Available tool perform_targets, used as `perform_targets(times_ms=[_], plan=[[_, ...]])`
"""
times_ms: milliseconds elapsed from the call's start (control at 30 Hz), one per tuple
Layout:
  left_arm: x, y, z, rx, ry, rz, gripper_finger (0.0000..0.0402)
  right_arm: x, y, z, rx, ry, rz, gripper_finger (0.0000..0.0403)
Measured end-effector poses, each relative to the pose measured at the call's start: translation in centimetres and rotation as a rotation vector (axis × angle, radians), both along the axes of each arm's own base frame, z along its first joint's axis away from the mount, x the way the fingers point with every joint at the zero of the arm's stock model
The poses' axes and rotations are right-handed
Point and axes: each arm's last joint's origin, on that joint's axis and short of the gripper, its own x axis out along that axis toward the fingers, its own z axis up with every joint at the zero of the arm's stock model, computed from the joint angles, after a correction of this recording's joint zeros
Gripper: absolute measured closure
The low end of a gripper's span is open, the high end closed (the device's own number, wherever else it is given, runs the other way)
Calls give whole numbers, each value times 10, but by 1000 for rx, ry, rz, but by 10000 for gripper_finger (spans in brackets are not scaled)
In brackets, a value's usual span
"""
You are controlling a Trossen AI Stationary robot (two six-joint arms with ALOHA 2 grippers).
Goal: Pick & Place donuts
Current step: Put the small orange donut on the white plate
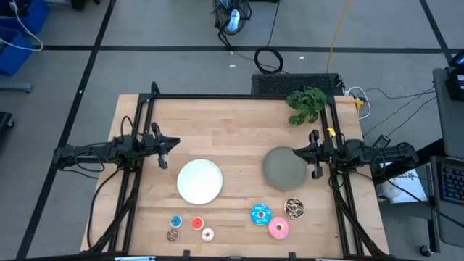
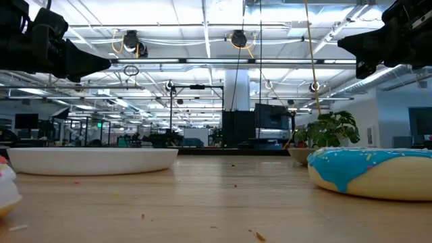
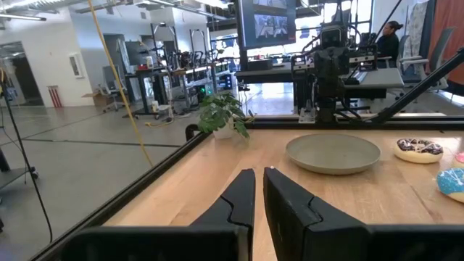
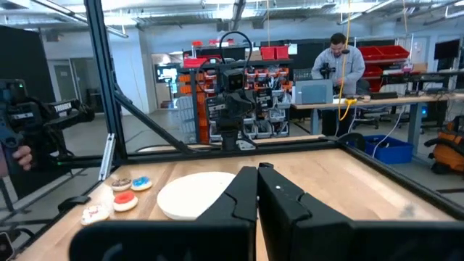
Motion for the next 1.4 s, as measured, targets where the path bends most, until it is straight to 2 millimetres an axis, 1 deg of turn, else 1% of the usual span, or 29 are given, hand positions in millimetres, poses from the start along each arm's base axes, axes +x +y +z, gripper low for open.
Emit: perform_targets(times_ms=[67,267,500,567,633,667,733,833,867,1000,1067,1133,1267,1400], plan=[[0,0,0,-23,-8,-2,366,0,0,0,9,-1,1,403],[0,0,0,-172,-51,-11,366,0,0,0,8,-1,1,403],[0,0,1,-235,-79,-20,366,0,0,0,6,2,0,403],[0,-1,6,-224,-128,-42,366,0,0,-2,5,16,0,403],[-1,-3,13,-180,-121,-119,366,1,0,-4,3,37,0,403],[-1,-5,18,-163,-91,-159,366,1,0,-4,2,42,0,403],[0,-7,30,-152,-10,-169,367,1,0,-5,1,55,0,403],[6,-11,54,-154,122,-113,367,1,0,-6,0,57,0,403],[9,-12,64,-165,157,-95,367,1,0,-5,0,57,0,403],[28,-23,104,-212,375,-79,367,1,0,-5,1,56,0,403],[39,-29,120,-249,516,-36,367,1,0,-5,1,56,0,403],[51,-35,131,-276,656,15,367,1,0,-5,2,56,0,403],[70,-51,138,-347,944,84,367,1,0,-6,-12,63,-1,403],[82,-71,130,-421,1181,132,367,1,0,-6,-26,66,-3,403]])
